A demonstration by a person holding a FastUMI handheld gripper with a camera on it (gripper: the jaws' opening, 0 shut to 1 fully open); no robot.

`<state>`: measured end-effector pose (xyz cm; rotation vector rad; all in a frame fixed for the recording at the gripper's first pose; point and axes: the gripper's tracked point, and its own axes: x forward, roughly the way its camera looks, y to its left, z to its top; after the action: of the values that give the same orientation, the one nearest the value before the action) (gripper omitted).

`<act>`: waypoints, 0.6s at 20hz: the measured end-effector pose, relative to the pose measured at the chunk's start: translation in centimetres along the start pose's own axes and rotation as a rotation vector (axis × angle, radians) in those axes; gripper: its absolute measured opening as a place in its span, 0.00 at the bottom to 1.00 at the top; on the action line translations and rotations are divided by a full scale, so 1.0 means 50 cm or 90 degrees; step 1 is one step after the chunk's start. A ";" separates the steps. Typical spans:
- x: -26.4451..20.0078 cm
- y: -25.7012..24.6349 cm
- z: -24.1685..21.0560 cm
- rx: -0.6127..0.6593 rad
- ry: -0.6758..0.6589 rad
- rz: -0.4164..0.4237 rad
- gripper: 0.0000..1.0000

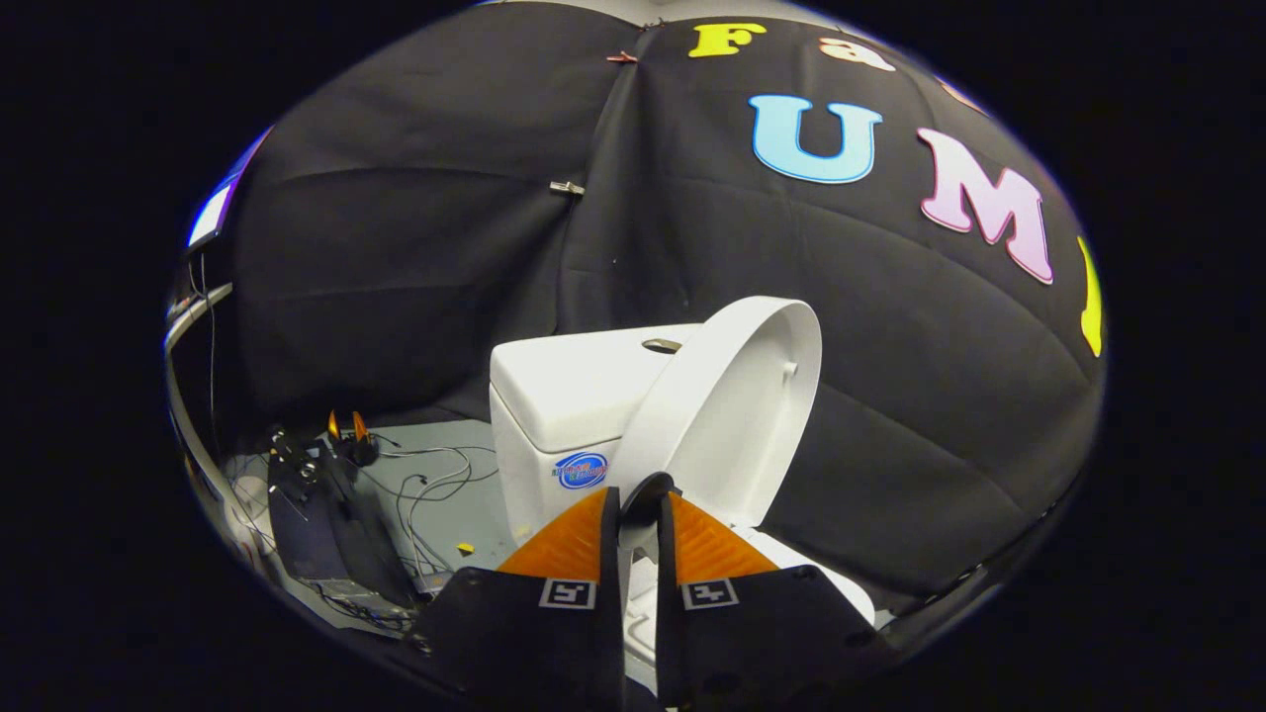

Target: Open the toilet lid.

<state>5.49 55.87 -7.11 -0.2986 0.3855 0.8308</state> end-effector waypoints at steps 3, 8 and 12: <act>0.003 0.043 -0.027 -0.049 0.020 0.035 0.53; 0.004 0.074 -0.051 -0.077 0.026 0.056 0.90; -0.037 0.062 -0.027 -0.071 0.000 0.054 0.99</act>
<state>1.71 56.11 -7.81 -0.3877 0.3552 0.9364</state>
